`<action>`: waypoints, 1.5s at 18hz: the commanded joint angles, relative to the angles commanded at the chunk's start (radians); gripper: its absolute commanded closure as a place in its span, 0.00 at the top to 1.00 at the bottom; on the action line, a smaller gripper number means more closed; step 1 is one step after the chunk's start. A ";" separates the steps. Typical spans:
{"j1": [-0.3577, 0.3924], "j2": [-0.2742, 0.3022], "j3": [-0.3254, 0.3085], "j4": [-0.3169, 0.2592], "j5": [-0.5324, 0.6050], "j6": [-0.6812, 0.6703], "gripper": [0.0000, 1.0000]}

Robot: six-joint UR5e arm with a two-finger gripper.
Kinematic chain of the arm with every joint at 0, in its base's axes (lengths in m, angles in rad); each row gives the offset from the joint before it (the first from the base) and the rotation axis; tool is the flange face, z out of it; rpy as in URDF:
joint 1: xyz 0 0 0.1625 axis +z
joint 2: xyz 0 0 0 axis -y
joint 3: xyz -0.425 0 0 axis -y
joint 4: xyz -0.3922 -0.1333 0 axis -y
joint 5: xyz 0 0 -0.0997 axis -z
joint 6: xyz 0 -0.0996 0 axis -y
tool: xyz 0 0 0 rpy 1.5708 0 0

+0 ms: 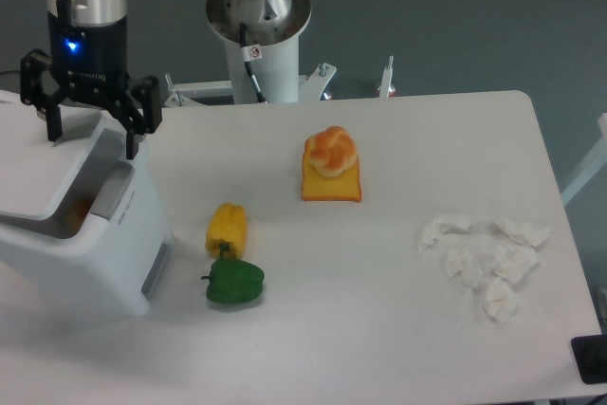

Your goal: Close the trash can

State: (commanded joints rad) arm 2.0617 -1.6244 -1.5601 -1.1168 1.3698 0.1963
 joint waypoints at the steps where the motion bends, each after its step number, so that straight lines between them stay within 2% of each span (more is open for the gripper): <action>1: 0.000 -0.005 0.002 0.008 0.000 0.000 1.00; 17: 0.028 -0.063 0.002 0.035 0.000 0.002 1.00; 27: 0.034 -0.065 0.002 0.035 0.000 0.003 1.00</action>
State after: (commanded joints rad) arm 2.0954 -1.6889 -1.5585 -1.0815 1.3698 0.1994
